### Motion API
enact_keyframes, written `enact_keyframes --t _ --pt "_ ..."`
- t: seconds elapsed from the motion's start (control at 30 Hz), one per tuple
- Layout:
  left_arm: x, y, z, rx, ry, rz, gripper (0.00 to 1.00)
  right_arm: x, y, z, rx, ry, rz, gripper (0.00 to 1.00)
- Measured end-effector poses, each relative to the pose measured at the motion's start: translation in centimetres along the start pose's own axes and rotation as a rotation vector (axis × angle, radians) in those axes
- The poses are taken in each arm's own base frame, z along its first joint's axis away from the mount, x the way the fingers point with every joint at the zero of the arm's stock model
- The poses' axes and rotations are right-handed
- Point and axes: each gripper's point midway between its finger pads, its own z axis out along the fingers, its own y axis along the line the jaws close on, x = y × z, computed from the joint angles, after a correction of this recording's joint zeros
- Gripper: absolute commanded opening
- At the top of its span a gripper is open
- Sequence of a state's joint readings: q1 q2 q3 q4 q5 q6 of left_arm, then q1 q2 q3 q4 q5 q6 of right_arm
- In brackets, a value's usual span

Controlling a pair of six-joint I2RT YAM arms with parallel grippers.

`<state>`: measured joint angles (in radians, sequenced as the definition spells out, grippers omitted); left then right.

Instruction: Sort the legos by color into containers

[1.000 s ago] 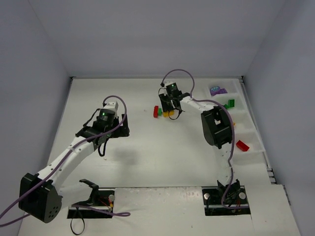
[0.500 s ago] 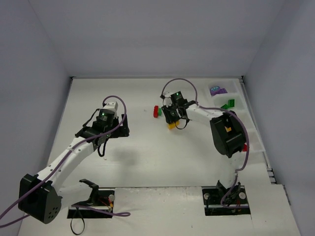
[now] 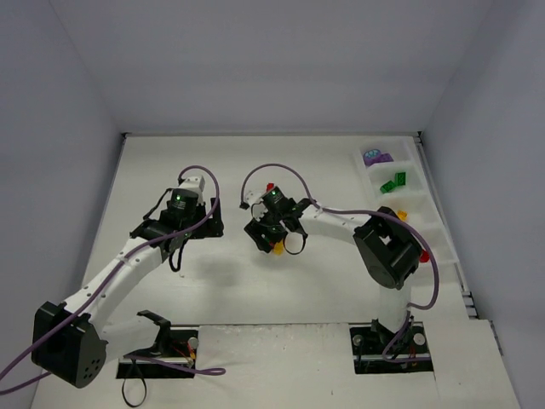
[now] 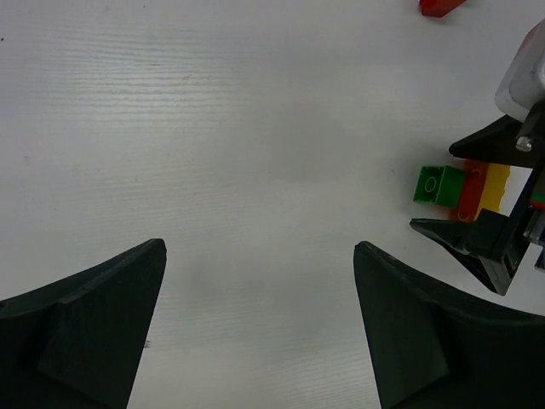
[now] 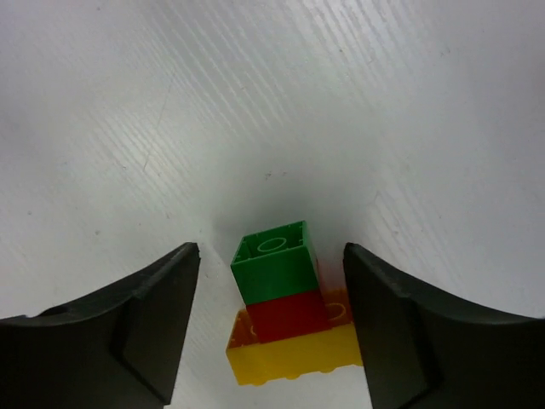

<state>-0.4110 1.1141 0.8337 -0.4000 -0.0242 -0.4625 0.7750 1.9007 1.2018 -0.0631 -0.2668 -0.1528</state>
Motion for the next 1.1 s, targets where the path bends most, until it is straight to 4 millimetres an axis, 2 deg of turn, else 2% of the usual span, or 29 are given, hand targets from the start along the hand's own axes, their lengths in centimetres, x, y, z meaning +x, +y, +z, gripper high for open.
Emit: enact_keyframes --t 0.1,0.2,0.4,0.53,0.83,1.1 --pt "-0.1 0.0 -0.1 0.002 -0.005 0.015 0.84 -0.1 -0.5 -0.1 0.020 -0.004 0.006 0.83" --pt "-0.3 -0.1 -0.4 0.015 -0.017 0.039 0.84 0.0 -1.0 -0.7 0.045 -0.010 0.007 0.91" --pt "-0.9 -1.6 -0.8 0.119 -0.038 0.146 0.84 -1.4 -1.4 -3.9 0.084 -0.078 -0.007 0.90" --pt "-1.3 -2.5 -0.8 0.182 -0.059 0.225 0.84 -1.5 -1.5 -5.0 0.101 -0.098 -0.024 0.90" --pt "-1.1 -3.2 -0.6 0.246 -0.054 0.343 0.84 2.1 -2.0 -4.1 0.079 0.020 -0.060 0.91" --pt "-0.9 -3.6 -0.6 0.285 -0.056 0.392 0.84 4.0 -2.1 -2.6 0.040 0.081 -0.074 0.89"
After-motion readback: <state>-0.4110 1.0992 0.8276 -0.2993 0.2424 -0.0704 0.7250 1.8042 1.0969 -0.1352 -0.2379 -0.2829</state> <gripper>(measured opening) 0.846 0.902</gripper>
